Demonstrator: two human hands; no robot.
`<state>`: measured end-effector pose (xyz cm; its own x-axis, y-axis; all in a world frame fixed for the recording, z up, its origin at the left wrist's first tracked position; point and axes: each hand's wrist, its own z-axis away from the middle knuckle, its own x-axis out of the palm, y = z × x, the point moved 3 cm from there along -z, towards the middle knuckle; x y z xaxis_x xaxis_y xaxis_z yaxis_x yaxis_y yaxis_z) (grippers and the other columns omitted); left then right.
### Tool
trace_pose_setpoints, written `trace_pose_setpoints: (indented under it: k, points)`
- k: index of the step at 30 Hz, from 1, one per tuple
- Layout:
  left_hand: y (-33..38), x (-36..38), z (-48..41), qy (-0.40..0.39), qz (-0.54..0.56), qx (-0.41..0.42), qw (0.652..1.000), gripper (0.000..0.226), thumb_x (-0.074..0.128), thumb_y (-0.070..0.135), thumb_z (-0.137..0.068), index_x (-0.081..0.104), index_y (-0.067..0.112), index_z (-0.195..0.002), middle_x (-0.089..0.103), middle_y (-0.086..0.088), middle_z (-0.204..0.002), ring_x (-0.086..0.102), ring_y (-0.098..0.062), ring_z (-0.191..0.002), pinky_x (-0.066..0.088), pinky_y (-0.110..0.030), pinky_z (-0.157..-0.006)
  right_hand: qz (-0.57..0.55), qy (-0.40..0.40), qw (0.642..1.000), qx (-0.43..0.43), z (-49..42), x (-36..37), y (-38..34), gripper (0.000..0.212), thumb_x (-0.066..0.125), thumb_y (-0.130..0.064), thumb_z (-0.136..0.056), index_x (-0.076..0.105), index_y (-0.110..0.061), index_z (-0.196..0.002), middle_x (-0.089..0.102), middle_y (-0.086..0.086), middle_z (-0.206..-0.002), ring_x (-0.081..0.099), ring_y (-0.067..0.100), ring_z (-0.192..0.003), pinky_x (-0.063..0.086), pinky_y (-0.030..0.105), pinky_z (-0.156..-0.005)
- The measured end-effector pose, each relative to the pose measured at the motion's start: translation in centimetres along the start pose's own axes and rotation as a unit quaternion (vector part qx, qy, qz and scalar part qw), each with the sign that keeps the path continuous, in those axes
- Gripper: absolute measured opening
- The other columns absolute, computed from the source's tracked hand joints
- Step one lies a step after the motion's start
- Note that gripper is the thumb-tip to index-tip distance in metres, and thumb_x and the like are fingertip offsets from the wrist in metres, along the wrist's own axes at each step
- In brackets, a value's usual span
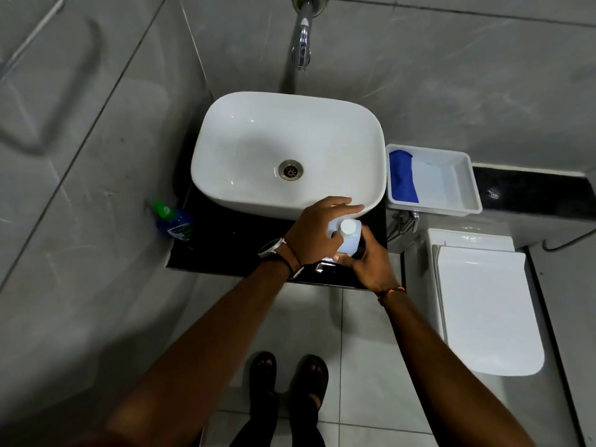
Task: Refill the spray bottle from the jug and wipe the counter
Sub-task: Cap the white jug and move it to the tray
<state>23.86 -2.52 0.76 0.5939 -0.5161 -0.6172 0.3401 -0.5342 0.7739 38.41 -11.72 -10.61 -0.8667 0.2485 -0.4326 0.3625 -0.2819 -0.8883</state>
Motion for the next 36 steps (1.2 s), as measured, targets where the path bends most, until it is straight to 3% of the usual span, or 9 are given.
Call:
trace_pose_setpoints:
  k: [4,7,11,16,20,22,25,30,36]
  points:
    - [0.10,0.00,-0.02,0.056,-0.006,-0.009,0.998,0.040,0.079,0.009,-0.073,0.072,0.008,-0.113,0.066,-0.011,-0.119,0.064,-0.023,-0.113,0.052,-0.035,-0.100,-0.002,-0.005,1.000,0.002,-0.03,-0.08,-0.31,0.078,0.090,-0.031,-0.075,0.050,-0.034,-0.141,0.067,-0.013,-0.128,0.065,-0.002,-0.110,0.050,0.004,-0.083]
    - [-0.09,0.15,-0.17,0.053,-0.010,-0.031,0.998,0.036,0.083,0.017,-0.076,0.072,0.009,-0.109,0.073,-0.008,-0.105,0.069,-0.022,-0.098,0.055,-0.038,-0.091,-0.006,-0.007,1.000,0.001,-0.01,-0.10,-0.34,0.078,0.090,-0.032,-0.075,0.049,-0.038,-0.141,0.066,-0.018,-0.127,0.064,-0.007,-0.108,0.051,0.005,-0.082]
    - [0.15,0.26,0.08,0.042,0.017,-0.022,0.999,0.034,0.072,0.008,-0.082,0.070,0.007,-0.115,0.075,-0.005,-0.115,0.069,-0.019,-0.108,0.054,-0.035,-0.098,-0.001,-0.008,1.000,0.004,-0.09,-0.19,-0.28,0.078,0.089,-0.037,-0.072,0.050,-0.038,-0.139,0.066,-0.017,-0.126,0.065,-0.002,-0.109,0.053,0.009,-0.085]
    - [-0.41,0.25,-0.16,0.034,-0.025,-0.025,0.999,0.032,0.081,0.021,-0.078,0.073,0.008,-0.106,0.075,-0.008,-0.107,0.069,-0.024,-0.100,0.054,-0.039,-0.093,0.001,0.000,1.000,0.004,0.01,-0.22,-0.16,0.080,0.090,-0.037,-0.072,0.050,-0.036,-0.140,0.067,-0.016,-0.127,0.065,-0.005,-0.109,0.051,0.006,-0.083]
    - [-0.37,0.36,0.03,0.006,-0.001,-0.018,1.000,0.042,0.069,0.006,-0.078,0.070,0.010,-0.119,0.071,-0.008,-0.125,0.063,-0.023,-0.120,0.047,-0.030,-0.106,0.006,0.005,1.000,0.006,-0.12,-0.29,-0.05,0.077,0.091,-0.025,-0.072,0.051,-0.032,-0.138,0.065,-0.022,-0.123,0.064,-0.005,-0.111,0.050,0.006,-0.085]
    - [-0.43,0.45,-0.08,0.015,-0.019,-0.006,1.000,0.036,0.076,0.013,-0.079,0.071,0.011,-0.114,0.070,-0.007,-0.120,0.063,-0.022,-0.113,0.047,-0.030,-0.102,0.017,0.010,1.000,0.000,-0.19,-0.34,-0.01,0.078,0.091,-0.019,-0.073,0.051,-0.030,-0.140,0.064,-0.022,-0.121,0.063,-0.008,-0.108,0.048,0.003,-0.085]
    - [-0.67,0.46,-0.24,0.025,-0.048,-0.017,0.998,0.034,0.083,0.026,-0.077,0.073,0.013,-0.107,0.073,-0.005,-0.103,0.065,-0.022,-0.096,0.050,-0.036,-0.092,0.031,0.010,0.999,-0.011,-0.29,-0.33,-0.21,0.081,0.091,-0.017,-0.073,0.050,-0.026,-0.142,0.065,-0.009,-0.126,0.064,0.005,-0.110,0.051,0.006,-0.089]
    - [-0.47,0.27,-0.18,0.020,-0.028,-0.012,0.999,0.032,0.068,0.013,-0.081,0.073,0.010,-0.112,0.076,-0.007,-0.113,0.068,-0.023,-0.106,0.052,-0.034,-0.097,0.038,0.016,0.999,-0.016,-0.24,-0.32,-0.32,0.081,0.091,-0.020,-0.072,0.050,-0.024,-0.142,0.064,-0.010,-0.127,0.063,0.010,-0.115,0.048,0.006,-0.090]
    - [-0.68,0.83,-0.81,0.003,-0.074,-0.031,0.997,0.037,0.082,0.036,-0.077,0.072,0.016,-0.107,0.075,-0.003,-0.103,0.065,-0.024,-0.095,0.052,-0.039,-0.088,0.038,0.017,0.999,-0.015,-0.05,-0.29,-0.47,0.080,0.090,-0.024,-0.075,0.048,-0.022,-0.144,0.067,-0.001,-0.131,0.066,0.016,-0.115,0.056,0.028,-0.099]
